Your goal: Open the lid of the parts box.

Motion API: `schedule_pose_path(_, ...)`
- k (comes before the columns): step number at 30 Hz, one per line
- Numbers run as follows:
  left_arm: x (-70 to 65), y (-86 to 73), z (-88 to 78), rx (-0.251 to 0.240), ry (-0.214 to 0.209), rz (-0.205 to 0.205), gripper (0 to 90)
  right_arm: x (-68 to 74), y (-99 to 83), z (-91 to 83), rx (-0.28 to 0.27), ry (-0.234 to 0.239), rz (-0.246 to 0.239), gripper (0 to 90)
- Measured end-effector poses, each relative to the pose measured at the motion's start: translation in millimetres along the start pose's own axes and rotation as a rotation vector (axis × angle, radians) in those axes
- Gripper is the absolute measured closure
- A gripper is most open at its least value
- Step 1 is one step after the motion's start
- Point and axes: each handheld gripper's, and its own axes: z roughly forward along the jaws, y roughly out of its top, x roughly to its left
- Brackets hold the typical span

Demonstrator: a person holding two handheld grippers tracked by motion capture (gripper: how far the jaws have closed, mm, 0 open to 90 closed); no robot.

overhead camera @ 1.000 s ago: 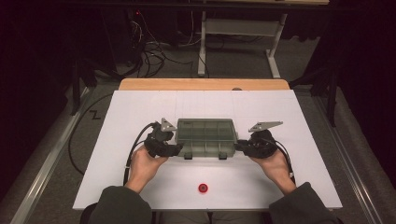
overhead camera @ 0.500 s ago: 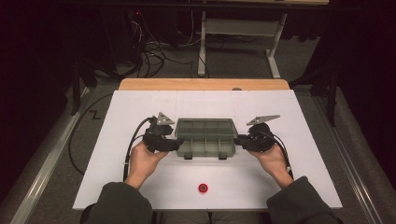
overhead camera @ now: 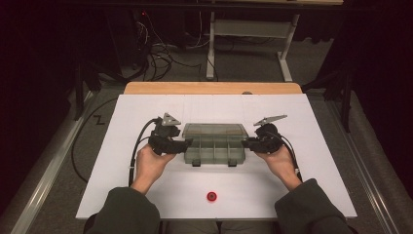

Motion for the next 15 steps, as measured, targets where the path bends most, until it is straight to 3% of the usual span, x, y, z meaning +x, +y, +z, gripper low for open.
schedule_pose_path(15, 4.3, 4.0, 1.2, -0.019, 0.005, -0.015, 42.4, -3.0, 8.3, 11.9, 0.048, -0.016, 0.011, 73.9)
